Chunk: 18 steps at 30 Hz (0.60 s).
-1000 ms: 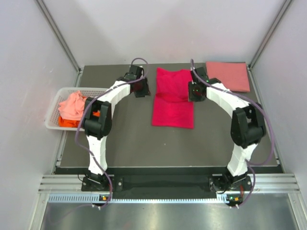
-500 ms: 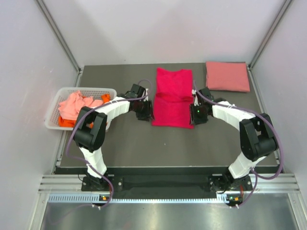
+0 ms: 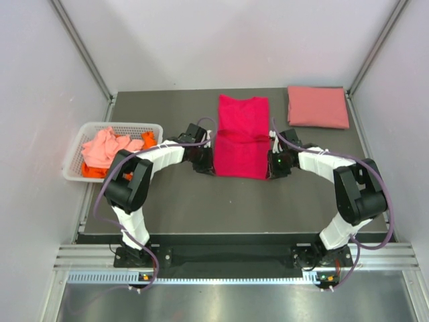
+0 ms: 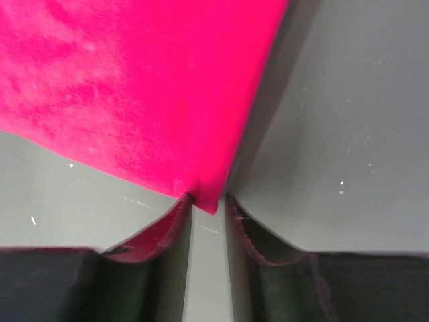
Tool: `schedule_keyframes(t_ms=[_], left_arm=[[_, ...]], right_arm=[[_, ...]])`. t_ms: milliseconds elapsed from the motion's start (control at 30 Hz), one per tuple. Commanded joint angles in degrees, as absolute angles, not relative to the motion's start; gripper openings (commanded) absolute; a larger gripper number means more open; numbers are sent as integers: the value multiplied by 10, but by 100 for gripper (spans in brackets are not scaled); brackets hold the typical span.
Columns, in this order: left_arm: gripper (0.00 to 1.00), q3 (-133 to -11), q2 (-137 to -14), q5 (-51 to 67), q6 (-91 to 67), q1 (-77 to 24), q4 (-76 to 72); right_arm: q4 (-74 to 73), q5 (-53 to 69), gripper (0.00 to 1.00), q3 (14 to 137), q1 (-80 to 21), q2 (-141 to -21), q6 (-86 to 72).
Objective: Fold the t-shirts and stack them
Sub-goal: Fold the tshirt
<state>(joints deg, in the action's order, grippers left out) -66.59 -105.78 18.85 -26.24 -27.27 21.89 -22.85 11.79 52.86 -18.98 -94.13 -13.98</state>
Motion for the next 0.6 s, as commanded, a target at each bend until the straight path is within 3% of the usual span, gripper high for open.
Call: schedule_keyframes(t_ms=[0, 67, 100, 567], left_arm=[[10, -673, -1058, 202, -260, -272, 194], [0, -671, -1050, 193, -265, -273, 202], [0, -665, -1038, 192, -266, -272, 203], [0, -512, -916, 176, -313, -316, 187]], right_arm=[[-190, 128, 21, 523, -184, -925, -128], [-185, 125, 10, 520, -184, -925, -132], [-185, 123, 0, 518, -184, -921, -140], [-166, 84, 0, 355, -193, -774, -217]])
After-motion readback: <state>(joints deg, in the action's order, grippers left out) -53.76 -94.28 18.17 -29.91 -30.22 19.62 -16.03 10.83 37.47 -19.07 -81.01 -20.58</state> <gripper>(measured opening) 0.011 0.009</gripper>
